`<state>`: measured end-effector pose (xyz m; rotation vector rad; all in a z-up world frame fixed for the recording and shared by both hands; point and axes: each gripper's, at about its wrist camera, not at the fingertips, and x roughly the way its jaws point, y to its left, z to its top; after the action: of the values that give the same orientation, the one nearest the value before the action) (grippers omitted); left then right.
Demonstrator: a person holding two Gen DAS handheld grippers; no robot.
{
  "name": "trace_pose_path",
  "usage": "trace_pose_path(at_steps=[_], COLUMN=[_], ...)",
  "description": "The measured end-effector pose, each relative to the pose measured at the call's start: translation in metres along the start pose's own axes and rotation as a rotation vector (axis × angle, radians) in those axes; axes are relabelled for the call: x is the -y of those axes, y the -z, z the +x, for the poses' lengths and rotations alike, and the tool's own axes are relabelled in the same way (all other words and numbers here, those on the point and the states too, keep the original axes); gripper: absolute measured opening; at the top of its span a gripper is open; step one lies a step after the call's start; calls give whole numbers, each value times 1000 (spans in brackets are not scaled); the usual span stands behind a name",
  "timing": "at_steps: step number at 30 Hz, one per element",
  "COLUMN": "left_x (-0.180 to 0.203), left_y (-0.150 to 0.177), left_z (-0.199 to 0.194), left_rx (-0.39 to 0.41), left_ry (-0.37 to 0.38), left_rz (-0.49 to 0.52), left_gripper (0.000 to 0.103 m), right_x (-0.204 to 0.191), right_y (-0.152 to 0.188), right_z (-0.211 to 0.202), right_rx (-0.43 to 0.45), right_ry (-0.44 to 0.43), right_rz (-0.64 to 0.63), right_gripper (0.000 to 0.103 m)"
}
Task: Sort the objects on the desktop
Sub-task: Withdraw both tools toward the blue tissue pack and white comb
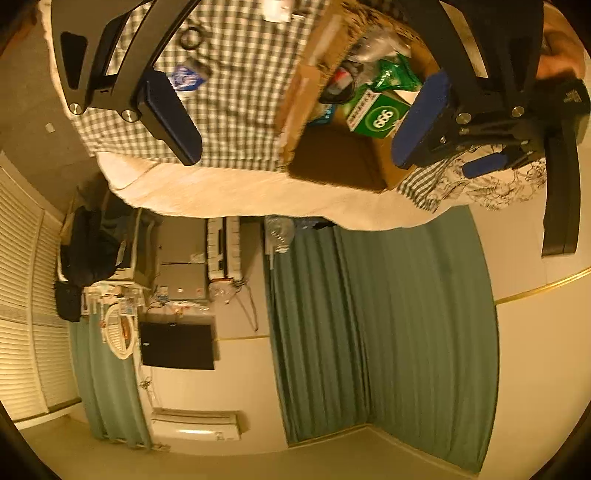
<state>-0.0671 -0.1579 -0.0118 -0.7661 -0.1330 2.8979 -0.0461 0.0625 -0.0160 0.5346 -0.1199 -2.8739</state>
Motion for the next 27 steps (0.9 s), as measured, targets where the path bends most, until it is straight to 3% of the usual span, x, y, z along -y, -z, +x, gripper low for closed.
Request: trace_pose_path(at_steps=[9,18,27], left_x=[48,89,143], left_y=[1,8,29], left_z=[-13,-4,42], left_rx=[13,-41,-93], left_ry=[32,57,77], left_rz=[22,2,149], left_gripper=[103,103,103], right_x=[57,93,154], right_y=[-12,-4,17], right_z=[-42,-61,-48], right_rx=[9,-19,-74], right_ry=[102,140,154], right_rz=[38,30,185], right_gripper=[103,103,103])
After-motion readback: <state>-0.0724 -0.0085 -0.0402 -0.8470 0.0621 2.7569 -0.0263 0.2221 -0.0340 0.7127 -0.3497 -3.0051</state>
